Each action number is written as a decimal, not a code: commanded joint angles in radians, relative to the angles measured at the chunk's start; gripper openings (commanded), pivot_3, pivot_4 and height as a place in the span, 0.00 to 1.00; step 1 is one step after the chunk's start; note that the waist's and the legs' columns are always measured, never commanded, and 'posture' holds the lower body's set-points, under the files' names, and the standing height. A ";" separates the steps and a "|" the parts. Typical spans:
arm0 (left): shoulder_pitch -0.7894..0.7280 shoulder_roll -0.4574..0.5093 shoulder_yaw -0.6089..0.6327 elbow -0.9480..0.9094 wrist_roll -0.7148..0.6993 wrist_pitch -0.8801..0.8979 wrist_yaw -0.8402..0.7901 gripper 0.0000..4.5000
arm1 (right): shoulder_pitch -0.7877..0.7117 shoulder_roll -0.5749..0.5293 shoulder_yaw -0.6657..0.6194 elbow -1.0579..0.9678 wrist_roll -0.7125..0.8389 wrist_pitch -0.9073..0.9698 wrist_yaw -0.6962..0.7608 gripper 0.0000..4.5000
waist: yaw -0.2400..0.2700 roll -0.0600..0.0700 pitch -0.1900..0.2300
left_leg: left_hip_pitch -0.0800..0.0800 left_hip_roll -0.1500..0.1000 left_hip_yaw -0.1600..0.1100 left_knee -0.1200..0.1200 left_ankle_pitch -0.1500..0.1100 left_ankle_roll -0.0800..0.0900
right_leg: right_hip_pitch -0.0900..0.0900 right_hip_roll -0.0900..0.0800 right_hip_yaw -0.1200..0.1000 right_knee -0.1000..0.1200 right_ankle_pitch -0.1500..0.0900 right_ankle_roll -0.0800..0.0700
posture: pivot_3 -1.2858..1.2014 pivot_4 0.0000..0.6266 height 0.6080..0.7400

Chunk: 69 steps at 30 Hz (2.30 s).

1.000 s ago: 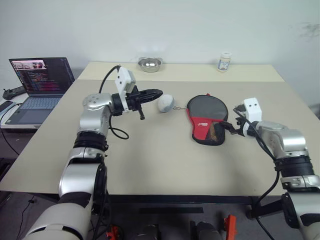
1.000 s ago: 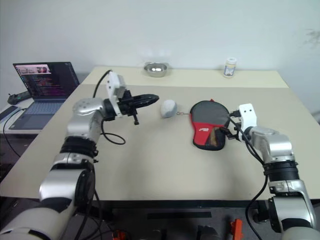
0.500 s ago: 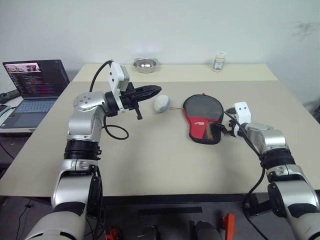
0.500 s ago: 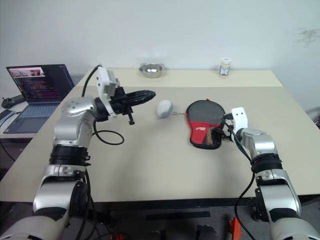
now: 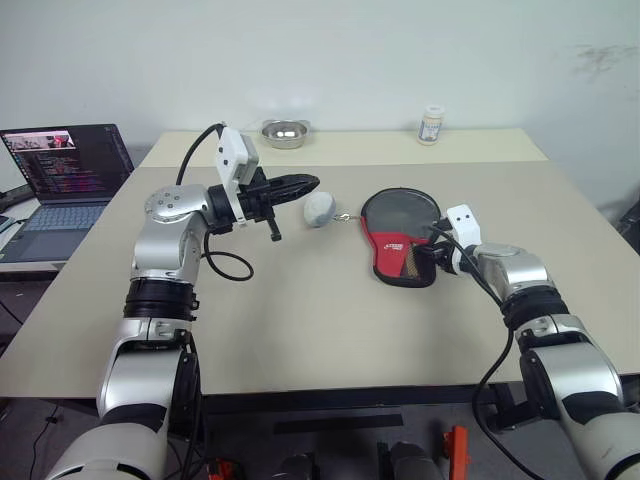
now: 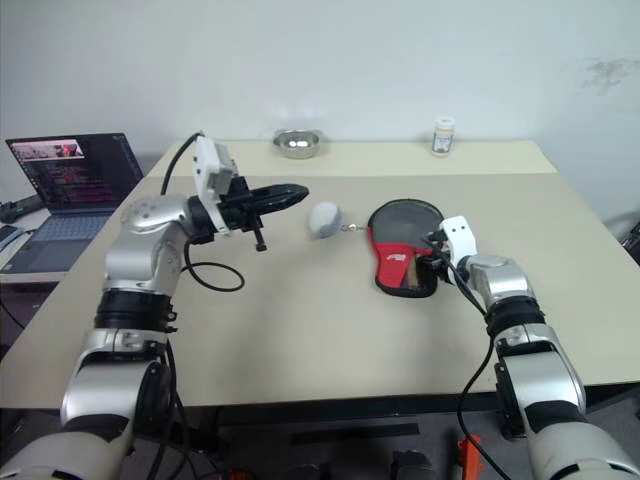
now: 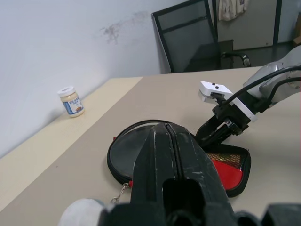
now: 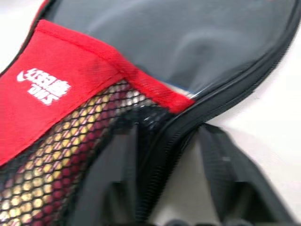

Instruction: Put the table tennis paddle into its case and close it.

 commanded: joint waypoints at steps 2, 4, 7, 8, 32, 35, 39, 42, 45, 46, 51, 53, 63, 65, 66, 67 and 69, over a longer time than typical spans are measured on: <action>0.026 0.034 -0.006 -0.018 -0.007 0.005 -0.034 0.00 | -0.018 0.025 0.008 0.094 -0.016 0.013 0.044 0.11 | -0.002 0.000 0.000 | 0.003 0.000 0.000 0.000 -0.001 0.001 | 0.003 0.000 0.000 0.000 0.000 0.000 | 0.52 0.24 1.00; 0.048 0.058 -0.005 -0.022 -0.019 0.024 -0.068 0.00 | -0.030 0.036 0.002 0.095 -0.004 0.013 0.077 0.00 | -0.006 0.000 0.000 | 0.010 0.001 0.000 -0.002 -0.001 0.002 | 0.008 0.001 0.000 -0.001 0.000 0.000 | 0.52 0.24 1.00; 0.081 0.111 -0.014 -0.028 -0.032 0.074 -0.140 0.00 | -0.035 0.058 -0.008 0.037 0.020 -0.001 0.124 0.00 | -0.019 0.000 0.000 | 0.010 0.002 0.000 -0.002 -0.002 0.002 | 0.008 0.001 0.000 -0.001 0.000 0.000 | 0.52 0.24 1.00; 0.094 0.129 -0.019 -0.034 -0.035 0.086 -0.167 0.00 | -0.039 0.068 -0.017 0.015 0.034 0.011 0.129 0.00 | -0.023 0.000 0.000 | 0.010 0.002 0.000 -0.002 -0.002 0.002 | 0.008 0.001 0.000 -0.001 0.000 0.000 | 0.52 0.24 1.00; 0.390 0.252 -0.060 -0.248 -0.135 0.149 -0.411 0.00 | 0.471 0.099 0.085 -1.116 0.265 0.686 0.118 0.00 | -0.019 0.001 0.000 | -0.003 0.011 0.004 -0.002 -0.004 0.000 | -0.006 0.003 -0.001 -0.002 0.000 -0.002 | 0.52 0.24 1.00; 0.467 0.262 -0.071 -0.352 -0.171 0.189 -0.396 0.00 | 0.528 0.072 0.070 -1.202 0.299 0.754 0.098 0.00 | -0.016 0.001 0.000 | -0.003 0.011 0.004 -0.003 -0.004 0.000 | -0.005 0.003 -0.001 -0.002 0.000 -0.002 | 0.52 0.24 1.00; 0.491 0.265 -0.074 -0.422 -0.190 0.229 -0.357 0.00 | 0.564 0.027 0.051 -1.265 0.332 0.809 0.083 0.00 | 0.005 0.001 0.001 | -0.003 0.011 0.004 -0.003 -0.004 0.000 | -0.005 0.003 -0.002 -0.003 0.000 -0.002 | 0.52 0.24 1.00; 0.482 0.271 -0.080 -0.450 -0.193 0.261 -0.340 0.00 | 0.570 -0.024 0.037 -1.284 0.347 0.826 0.083 0.00 | 0.015 0.001 0.001 | -0.002 0.011 0.003 -0.002 -0.004 0.000 | -0.003 0.004 -0.003 -0.003 0.000 -0.002 | 0.52 0.24 1.00; 0.477 0.272 -0.083 -0.456 -0.192 0.276 -0.336 0.00 | 0.560 -0.075 0.026 -1.281 0.363 0.828 0.085 0.00 | 0.022 0.001 0.001 | -0.002 0.011 0.003 -0.002 -0.004 0.000 | -0.002 0.005 -0.004 -0.004 0.000 -0.002 | 0.52 0.24 1.00; 0.476 0.272 -0.083 -0.457 -0.192 0.278 -0.336 0.00 | 0.555 -0.097 0.027 -1.279 0.367 0.823 0.090 0.00 | 0.024 0.001 0.001 | -0.002 0.010 0.003 -0.002 -0.004 0.000 | -0.002 0.005 -0.004 -0.004 0.000 -0.002 | 0.52 0.24 1.00; 0.479 0.270 -0.086 -0.477 -0.194 0.293 -0.326 0.00 | 0.531 -0.186 0.035 -1.257 0.392 0.803 0.113 0.00 | 0.031 0.001 0.001 | -0.003 0.011 0.003 -0.002 -0.004 0.000 | -0.002 0.005 -0.004 -0.005 0.000 -0.002 | 0.52 0.24 1.00; 0.480 0.270 -0.085 -0.491 -0.197 0.304 -0.321 0.00 | 0.517 -0.214 0.043 -1.235 0.389 0.783 0.124 0.00 | 0.031 0.001 0.001 | -0.003 0.010 0.003 -0.002 -0.004 0.000 | -0.002 0.005 -0.004 -0.005 0.000 -0.002 | 0.52 0.24 1.00; 0.476 0.270 -0.084 -0.516 -0.202 0.333 -0.297 0.00 | 0.505 -0.255 0.062 -1.219 0.411 0.767 0.138 0.00 | 0.032 0.001 0.001 | -0.003 0.011 0.003 -0.002 -0.004 0.000 | -0.002 0.005 -0.004 -0.006 0.000 -0.002 | 0.52 0.24 1.00; 0.470 0.269 -0.085 -0.505 -0.198 0.330 -0.297 0.00 | 0.516 -0.246 0.065 -1.232 0.423 0.778 0.132 0.00 | 0.032 0.001 0.001 | -0.003 0.011 0.003 -0.002 -0.004 0.000 | -0.002 0.005 -0.004 -0.006 0.000 -0.002 | 0.52 0.24 1.00; 0.466 0.268 -0.086 -0.498 -0.195 0.327 -0.299 0.00 | 0.525 -0.244 0.067 -1.240 0.426 0.782 0.128 0.00 | 0.032 0.001 0.001 | -0.003 0.011 0.003 -0.002 -0.004 0.000 | -0.002 0.005 -0.004 -0.006 0.000 -0.002 | 0.52 0.24 1.00; 0.464 0.268 -0.086 -0.493 -0.193 0.324 -0.300 0.00 | 0.534 -0.246 0.069 -1.244 0.426 0.783 0.127 0.00 | 0.032 0.001 0.001 | -0.003 0.011 0.003 -0.002 -0.004 0.000 | -0.002 0.005 -0.004 -0.006 0.000 -0.002 | 0.52 0.24 1.00; 0.463 0.268 -0.086 -0.487 -0.190 0.320 -0.301 0.00 | 0.545 -0.258 0.071 -1.242 0.421 0.776 0.127 0.00 | 0.033 0.001 0.001 | -0.003 0.011 0.003 -0.002 -0.004 0.000 | -0.002 0.005 -0.004 -0.006 0.000 -0.002 | 0.52 0.24 1.00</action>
